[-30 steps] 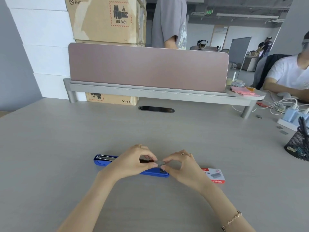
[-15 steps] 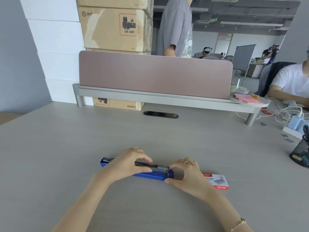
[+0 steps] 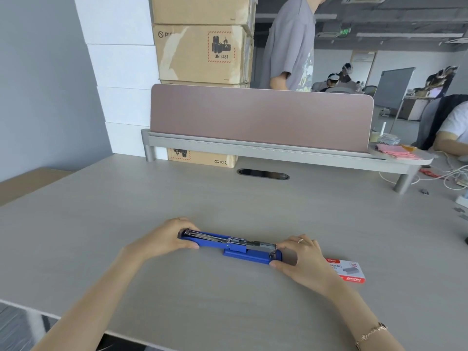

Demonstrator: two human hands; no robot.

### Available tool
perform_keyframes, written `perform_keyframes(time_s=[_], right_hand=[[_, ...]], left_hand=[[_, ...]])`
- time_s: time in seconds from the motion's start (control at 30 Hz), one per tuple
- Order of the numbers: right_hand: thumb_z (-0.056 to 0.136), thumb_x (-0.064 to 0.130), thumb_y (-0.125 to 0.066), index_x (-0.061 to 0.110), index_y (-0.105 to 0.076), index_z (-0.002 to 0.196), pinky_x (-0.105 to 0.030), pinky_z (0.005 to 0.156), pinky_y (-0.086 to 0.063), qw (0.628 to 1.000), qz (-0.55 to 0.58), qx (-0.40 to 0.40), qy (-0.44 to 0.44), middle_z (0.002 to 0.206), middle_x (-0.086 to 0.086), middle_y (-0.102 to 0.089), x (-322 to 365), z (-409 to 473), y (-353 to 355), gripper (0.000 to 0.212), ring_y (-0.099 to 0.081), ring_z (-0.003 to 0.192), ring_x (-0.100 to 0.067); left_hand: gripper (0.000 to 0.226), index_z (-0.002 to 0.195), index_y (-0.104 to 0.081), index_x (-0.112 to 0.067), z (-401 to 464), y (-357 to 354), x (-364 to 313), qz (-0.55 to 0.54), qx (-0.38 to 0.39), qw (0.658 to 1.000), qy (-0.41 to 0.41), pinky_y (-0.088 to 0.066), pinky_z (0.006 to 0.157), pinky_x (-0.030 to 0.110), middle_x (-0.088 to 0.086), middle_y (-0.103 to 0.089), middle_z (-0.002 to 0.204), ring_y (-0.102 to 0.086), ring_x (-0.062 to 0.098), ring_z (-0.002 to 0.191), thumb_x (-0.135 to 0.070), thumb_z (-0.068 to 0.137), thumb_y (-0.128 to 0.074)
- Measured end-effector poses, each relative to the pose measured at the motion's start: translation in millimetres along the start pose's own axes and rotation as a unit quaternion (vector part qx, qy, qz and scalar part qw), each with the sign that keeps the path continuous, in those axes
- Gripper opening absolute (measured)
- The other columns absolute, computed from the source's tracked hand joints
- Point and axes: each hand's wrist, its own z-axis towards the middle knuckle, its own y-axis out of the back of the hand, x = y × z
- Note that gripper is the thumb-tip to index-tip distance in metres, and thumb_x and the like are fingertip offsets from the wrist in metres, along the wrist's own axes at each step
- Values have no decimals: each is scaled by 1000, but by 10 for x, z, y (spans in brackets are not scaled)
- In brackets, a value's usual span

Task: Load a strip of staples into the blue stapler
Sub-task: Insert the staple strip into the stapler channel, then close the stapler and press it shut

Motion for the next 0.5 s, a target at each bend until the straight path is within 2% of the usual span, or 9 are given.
perform_keyframes(time_s=[0.07,0.23,0.4,0.5], right_hand=[[77,45,-65,35,-62,98,-25,83,-22,1000,1,-1,-2,97,13,-61,9,-2,2,23,-42,102,-11],[77,45,-66,34,-63,99,-24,84,-22,1000,11,0,-10,96,14,-60,10,-4,7,24,-41,101,-11],[76,43,-67,32,-64,96,-24,85,-23,1000,18,-1,-10,88,24,-53,1,1,2,23,-42,100,-11],[76,43,-68,32,-64,96,-24,86,-24,1000,24,-2,-11,92,18,-58,-7,4,2,24,-43,100,-11]], left_hand=[[24,92,-67,-37,-14,21,-3,-6,-1,1000,3,-51,91,41,-3,-64,95,-61,14,91,-25,76,-78],[25,93,-68,-29,16,173,-182,-14,-14,1000,-14,-51,88,32,-1,-64,95,-60,13,88,-14,76,-78],[33,97,-63,-28,50,311,-503,-68,-44,996,-27,-51,82,16,0,-69,99,-67,5,82,-7,76,-78],[30,97,-64,-25,99,286,-729,-105,-59,992,-42,-52,85,21,0,-71,99,-68,4,83,-10,76,-78]])
